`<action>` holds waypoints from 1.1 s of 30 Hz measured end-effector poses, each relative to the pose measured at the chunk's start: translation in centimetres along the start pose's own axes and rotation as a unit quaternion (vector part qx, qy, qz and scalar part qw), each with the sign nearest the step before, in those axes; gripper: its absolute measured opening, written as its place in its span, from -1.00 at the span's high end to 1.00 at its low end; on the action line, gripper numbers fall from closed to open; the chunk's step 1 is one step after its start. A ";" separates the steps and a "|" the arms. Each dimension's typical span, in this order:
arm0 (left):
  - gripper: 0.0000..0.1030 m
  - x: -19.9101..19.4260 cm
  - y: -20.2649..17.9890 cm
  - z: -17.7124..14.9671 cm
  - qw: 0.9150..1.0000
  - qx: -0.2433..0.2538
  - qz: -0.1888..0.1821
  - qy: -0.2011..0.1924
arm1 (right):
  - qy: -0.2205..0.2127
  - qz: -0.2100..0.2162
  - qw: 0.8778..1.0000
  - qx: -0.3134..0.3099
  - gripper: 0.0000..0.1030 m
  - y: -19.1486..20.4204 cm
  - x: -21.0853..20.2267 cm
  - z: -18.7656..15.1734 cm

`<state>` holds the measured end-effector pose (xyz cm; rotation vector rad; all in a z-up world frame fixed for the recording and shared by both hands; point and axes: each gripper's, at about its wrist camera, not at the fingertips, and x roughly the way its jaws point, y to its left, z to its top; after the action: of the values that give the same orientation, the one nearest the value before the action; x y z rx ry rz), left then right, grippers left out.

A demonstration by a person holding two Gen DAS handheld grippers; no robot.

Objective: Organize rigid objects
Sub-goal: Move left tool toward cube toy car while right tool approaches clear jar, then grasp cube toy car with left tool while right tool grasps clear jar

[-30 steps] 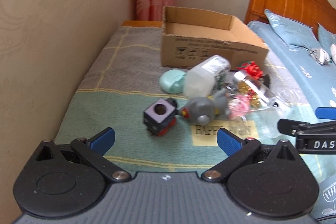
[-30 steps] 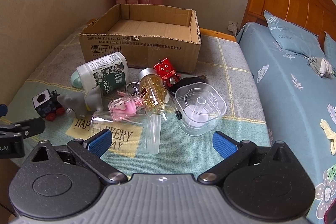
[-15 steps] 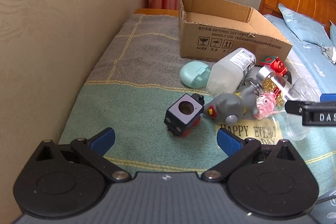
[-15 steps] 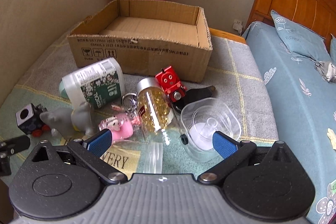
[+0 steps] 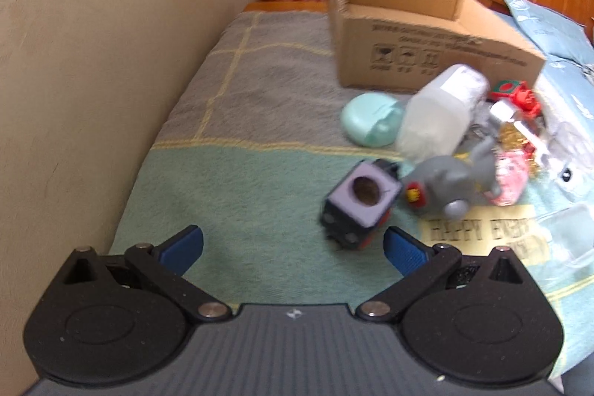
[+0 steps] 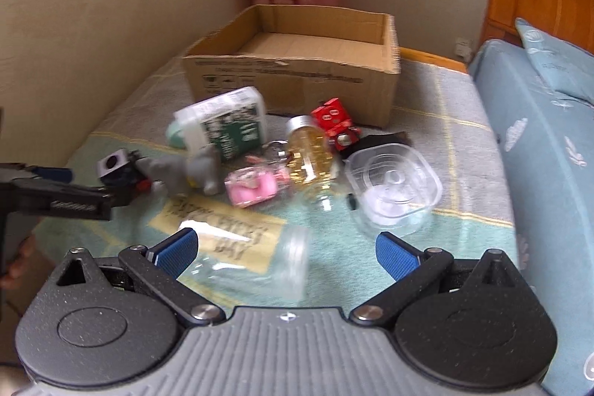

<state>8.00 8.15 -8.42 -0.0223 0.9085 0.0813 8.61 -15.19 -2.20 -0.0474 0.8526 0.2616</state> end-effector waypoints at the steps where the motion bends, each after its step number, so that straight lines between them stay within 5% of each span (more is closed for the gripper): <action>1: -0.99 0.2 0.4 -0.2 1.000 -0.001 0.006 0.003 | 0.001 0.007 1.000 -0.006 -1.00 0.3 0.0 -0.1; 10: -0.99 0.2 4.0 -0.9 0.998 -0.031 0.051 0.010 | 0.014 0.014 1.000 -0.015 -1.00 1.2 1.1 -0.6; 18: -0.99 -0.3 2.4 -1.4 0.999 -0.006 -0.039 0.025 | 0.032 0.039 0.999 -0.006 -1.00 1.0 2.8 -0.5; 24: -0.99 -0.2 0.1 -0.4 0.998 0.030 -0.057 0.004 | 0.029 0.031 0.999 -0.018 -1.00 2.0 4.5 0.4; 33: -0.99 0.5 2.4 0.3 1.000 0.008 0.013 -0.006 | 0.023 0.013 0.999 -0.024 -1.00 1.9 5.0 0.7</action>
<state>8.36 10.59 -8.64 0.0054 0.8976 0.0977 11.79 -12.20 -5.37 -0.0870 0.8922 0.3067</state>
